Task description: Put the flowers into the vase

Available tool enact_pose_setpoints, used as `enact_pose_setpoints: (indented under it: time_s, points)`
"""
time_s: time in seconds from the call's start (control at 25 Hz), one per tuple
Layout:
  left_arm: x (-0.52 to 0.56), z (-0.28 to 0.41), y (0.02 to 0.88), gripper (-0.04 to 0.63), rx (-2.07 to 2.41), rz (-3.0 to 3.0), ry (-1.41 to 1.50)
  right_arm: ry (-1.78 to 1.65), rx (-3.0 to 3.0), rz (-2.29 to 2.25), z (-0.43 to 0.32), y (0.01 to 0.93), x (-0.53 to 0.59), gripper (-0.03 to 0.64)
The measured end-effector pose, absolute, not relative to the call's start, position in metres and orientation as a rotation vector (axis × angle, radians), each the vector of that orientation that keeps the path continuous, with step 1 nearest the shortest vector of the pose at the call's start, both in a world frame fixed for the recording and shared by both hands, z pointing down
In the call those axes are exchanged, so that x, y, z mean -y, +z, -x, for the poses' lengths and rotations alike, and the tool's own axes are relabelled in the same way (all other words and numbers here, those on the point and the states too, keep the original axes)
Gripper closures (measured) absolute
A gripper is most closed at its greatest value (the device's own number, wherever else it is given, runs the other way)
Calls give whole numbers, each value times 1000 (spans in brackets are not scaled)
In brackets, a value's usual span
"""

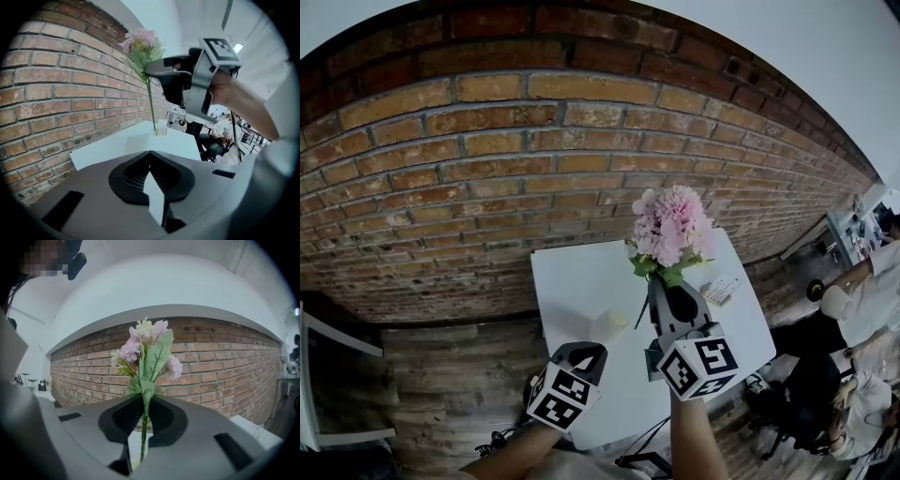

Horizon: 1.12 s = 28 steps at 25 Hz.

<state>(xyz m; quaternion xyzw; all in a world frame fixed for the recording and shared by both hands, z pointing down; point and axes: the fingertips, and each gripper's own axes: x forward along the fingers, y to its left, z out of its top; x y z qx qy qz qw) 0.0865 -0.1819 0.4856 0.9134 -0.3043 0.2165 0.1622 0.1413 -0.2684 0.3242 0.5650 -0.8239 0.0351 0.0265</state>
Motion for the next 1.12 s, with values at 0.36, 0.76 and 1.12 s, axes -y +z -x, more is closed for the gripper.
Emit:
enact_pose_setpoints:
  time_s: [0.36, 0.76, 1.12]
  points:
    - [190, -77, 482, 588, 888, -2601, 612, 36, 2579, -1740, -127, 309, 277, 584]
    - [194, -69, 481, 588, 918, -2584, 612, 50, 2605, -1760, -125, 332, 282, 584]
    - [197, -61, 490, 588, 916, -2566, 617, 37, 2632, -1838, -130, 368, 273, 584]
